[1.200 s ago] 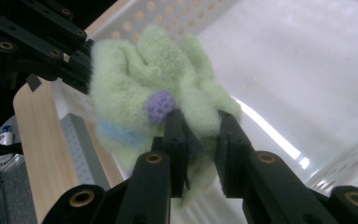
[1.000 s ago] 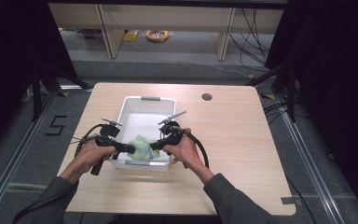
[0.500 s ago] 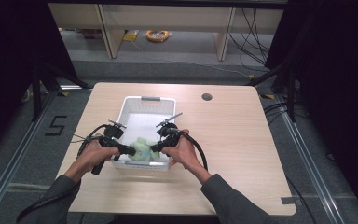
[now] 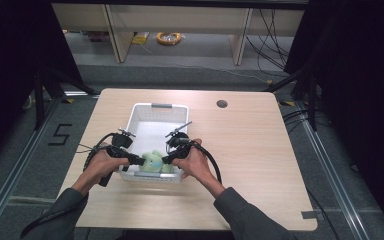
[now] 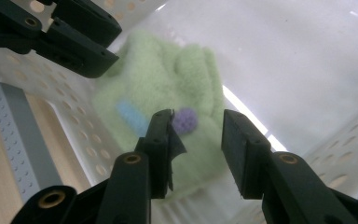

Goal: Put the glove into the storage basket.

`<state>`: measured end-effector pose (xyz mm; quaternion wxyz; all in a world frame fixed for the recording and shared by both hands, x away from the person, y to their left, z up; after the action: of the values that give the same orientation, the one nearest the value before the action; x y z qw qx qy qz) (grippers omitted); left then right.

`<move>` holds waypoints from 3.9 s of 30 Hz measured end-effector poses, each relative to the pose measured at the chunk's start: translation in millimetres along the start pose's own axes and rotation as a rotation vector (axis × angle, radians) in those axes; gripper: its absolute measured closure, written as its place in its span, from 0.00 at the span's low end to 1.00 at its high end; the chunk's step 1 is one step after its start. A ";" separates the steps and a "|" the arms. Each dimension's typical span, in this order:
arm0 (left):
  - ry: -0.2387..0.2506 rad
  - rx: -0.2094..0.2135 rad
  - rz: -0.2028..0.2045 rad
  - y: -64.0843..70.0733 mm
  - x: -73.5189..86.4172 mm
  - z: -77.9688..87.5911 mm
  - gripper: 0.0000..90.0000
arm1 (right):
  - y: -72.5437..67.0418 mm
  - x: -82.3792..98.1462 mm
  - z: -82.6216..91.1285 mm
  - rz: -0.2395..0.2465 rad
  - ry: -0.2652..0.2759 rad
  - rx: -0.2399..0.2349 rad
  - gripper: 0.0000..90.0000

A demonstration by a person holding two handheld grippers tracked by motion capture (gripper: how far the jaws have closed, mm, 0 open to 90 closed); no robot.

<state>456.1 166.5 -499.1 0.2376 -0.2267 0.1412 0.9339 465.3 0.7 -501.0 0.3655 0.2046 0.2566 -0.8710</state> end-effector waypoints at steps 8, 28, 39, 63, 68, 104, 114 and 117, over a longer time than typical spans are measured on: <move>0.050 -0.017 -0.002 3.8 -9.7 12.2 0.66 | -2.7 -8.0 9.9 0.019 0.033 0.004 0.65; 0.147 0.006 0.029 26.1 -2.3 37.4 0.43 | -10.0 -7.2 46.4 0.098 0.134 -0.043 0.55; 0.197 0.085 0.025 48.2 5.2 49.2 0.34 | -6.4 3.5 70.1 0.118 0.186 -0.062 0.48; 0.260 0.200 -0.043 111.5 34.3 56.2 0.26 | 13.8 47.8 115.4 0.057 0.276 -0.080 0.41; 0.289 0.221 -0.040 119.5 38.4 56.0 0.25 | 20.8 58.7 124.4 0.051 0.294 -0.060 0.39; 0.321 0.242 -0.094 147.0 87.2 18.1 0.17 | 16.7 133.2 138.0 0.034 0.378 -0.106 0.23; 0.353 0.194 -0.129 146.3 97.3 7.3 0.17 | 19.1 151.7 124.9 0.057 0.357 -0.116 0.22; 0.349 0.207 -0.108 147.2 101.1 5.0 0.17 | 19.4 158.0 121.6 0.049 0.341 -0.106 0.22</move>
<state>300.4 82.1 -521.5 0.2813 -0.3666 0.2631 0.8469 356.6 -167.5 -497.3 0.3483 0.3358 0.3553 -0.7998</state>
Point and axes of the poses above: each handheld gripper's, and its own axes: z roughly backward along the jaws, x roughly out of its underside, y roughly to its right, the point moved 6 cm from there along -z, roughly forward along the jaws, and after that the axes turned 5 degrees about -x, right-handed, at the moved point
